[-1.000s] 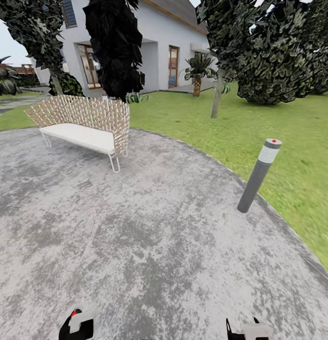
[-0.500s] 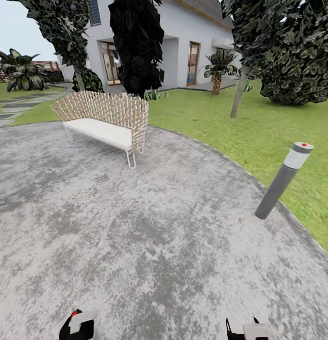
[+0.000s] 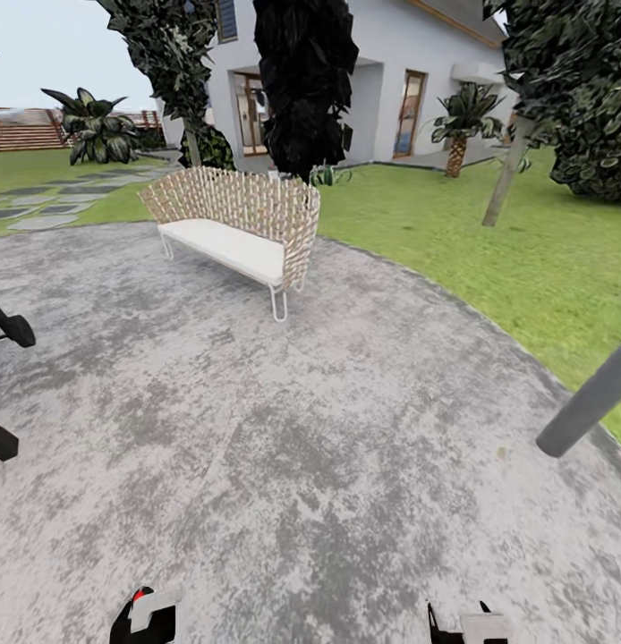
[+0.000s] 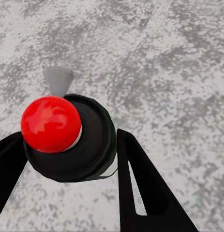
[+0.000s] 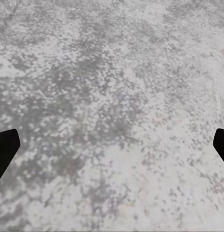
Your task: In the garden, pick up the pesticide atomizer on the floor and spray pesticide onto both trees until each tree trunk is fully covered.
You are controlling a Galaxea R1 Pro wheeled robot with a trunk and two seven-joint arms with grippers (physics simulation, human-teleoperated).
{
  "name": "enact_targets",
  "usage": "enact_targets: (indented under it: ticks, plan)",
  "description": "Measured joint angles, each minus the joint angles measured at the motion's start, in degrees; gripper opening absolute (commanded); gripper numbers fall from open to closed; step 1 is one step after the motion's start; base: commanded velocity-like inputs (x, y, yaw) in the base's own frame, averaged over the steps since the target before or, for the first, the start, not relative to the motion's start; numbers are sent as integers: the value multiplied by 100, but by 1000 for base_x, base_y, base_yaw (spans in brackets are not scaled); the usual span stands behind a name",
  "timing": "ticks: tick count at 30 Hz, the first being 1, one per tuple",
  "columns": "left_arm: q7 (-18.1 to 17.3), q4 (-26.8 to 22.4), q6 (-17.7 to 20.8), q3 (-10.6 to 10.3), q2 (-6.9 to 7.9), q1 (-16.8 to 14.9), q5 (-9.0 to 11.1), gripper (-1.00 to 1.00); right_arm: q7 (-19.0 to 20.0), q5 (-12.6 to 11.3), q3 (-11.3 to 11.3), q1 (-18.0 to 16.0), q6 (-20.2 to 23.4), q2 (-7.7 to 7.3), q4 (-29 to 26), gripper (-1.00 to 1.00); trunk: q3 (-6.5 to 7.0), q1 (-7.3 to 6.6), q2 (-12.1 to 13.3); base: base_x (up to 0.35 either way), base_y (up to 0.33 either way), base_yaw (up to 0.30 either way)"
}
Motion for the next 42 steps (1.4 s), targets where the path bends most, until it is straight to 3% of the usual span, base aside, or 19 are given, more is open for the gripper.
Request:
enact_targets:
  ticks: [42]
  plan:
    - [33, 2, 10, 5, 2, 0, -1, -100, 7, 0, 0, 0, 0, 5, 0, 100, -223, 0, 0, 339, 0, 234]
